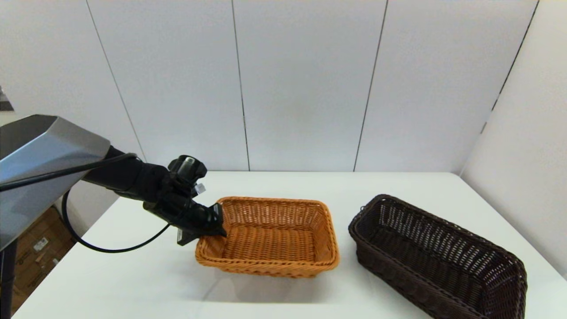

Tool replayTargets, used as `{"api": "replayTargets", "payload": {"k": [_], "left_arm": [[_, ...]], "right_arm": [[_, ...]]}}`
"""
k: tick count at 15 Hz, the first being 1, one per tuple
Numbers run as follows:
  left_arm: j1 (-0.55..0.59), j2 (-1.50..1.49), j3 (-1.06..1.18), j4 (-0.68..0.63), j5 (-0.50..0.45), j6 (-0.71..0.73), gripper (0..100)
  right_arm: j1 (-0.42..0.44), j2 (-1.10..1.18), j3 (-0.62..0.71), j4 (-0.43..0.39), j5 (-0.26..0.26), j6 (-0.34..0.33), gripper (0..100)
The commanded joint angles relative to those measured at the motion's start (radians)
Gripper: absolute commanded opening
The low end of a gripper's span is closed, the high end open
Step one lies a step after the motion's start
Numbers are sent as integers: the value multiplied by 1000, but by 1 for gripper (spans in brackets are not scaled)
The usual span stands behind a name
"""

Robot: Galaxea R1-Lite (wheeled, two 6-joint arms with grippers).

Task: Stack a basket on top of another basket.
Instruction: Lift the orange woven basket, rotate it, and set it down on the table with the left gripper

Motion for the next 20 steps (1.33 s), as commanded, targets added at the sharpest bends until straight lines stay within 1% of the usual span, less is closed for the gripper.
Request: {"api": "replayTargets", "payload": {"k": [1,6,7,12,14,18,20], "left_arm": [[-5,1,2,2,10,-2,0],[-16,-7,10,2,22,-2,0],[-16,-8,16,2,22,0,100],[-7,-59,24,0,27,-2,100],[-5,-128,29,2,25,-5,100],[-7,-428,104,8,31,32,100],[-8,-603,190,9,91,115,100]], "right_arm": [[0,2,2,0,1,0,100],[0,2,2,1,0,0,100],[0,2,0,0,0,0,100],[0,2,0,1,0,0,100],[1,2,2,0,1,0,100],[0,2,2,0,0,0,100],[0,2,2,0,0,0,100]]}}
